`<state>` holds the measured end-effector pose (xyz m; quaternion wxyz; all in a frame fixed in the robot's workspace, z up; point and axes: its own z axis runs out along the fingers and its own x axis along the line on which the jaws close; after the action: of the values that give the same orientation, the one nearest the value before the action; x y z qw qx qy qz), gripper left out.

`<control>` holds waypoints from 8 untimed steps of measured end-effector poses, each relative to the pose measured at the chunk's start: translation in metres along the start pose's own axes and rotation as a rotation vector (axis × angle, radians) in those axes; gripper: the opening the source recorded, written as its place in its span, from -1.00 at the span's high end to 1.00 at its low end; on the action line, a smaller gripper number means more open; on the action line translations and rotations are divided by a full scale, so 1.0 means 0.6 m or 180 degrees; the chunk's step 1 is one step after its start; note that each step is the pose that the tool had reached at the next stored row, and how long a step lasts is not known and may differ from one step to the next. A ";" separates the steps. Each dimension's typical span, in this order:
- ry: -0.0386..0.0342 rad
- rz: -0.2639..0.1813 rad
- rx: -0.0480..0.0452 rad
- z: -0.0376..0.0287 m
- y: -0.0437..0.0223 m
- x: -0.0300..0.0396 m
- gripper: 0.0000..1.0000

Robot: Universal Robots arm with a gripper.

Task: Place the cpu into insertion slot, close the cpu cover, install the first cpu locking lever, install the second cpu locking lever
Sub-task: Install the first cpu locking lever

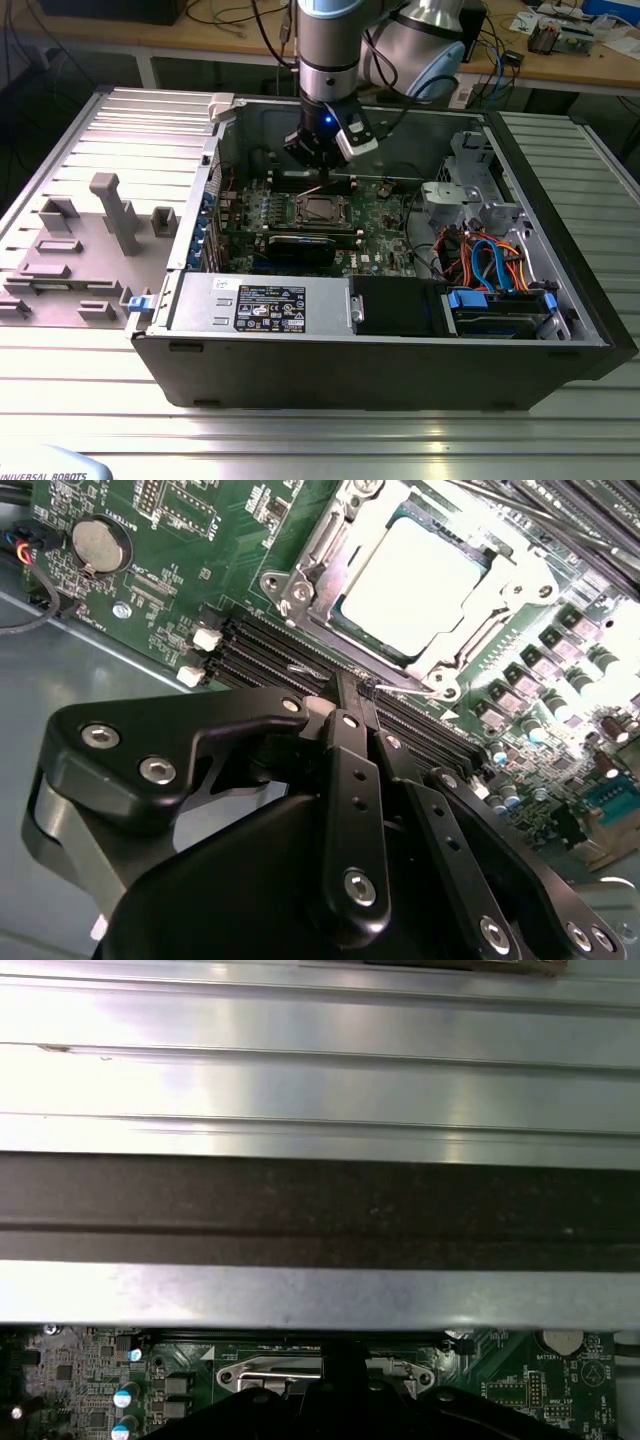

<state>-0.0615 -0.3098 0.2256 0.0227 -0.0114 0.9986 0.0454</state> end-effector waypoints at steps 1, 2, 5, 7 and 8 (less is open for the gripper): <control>0.0000 0.0000 0.0001 0.002 0.000 -0.002 0.79; 0.0000 0.0000 0.0001 0.003 0.000 -0.003 0.79; 0.0000 0.0000 0.0001 0.007 -0.001 -0.006 0.79; 0.0000 0.0000 0.0001 0.010 -0.001 -0.008 0.79; 0.0000 0.0000 0.0001 0.010 -0.001 -0.008 0.79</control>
<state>-0.0563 -0.3097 0.2195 0.0226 -0.0115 0.9987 0.0452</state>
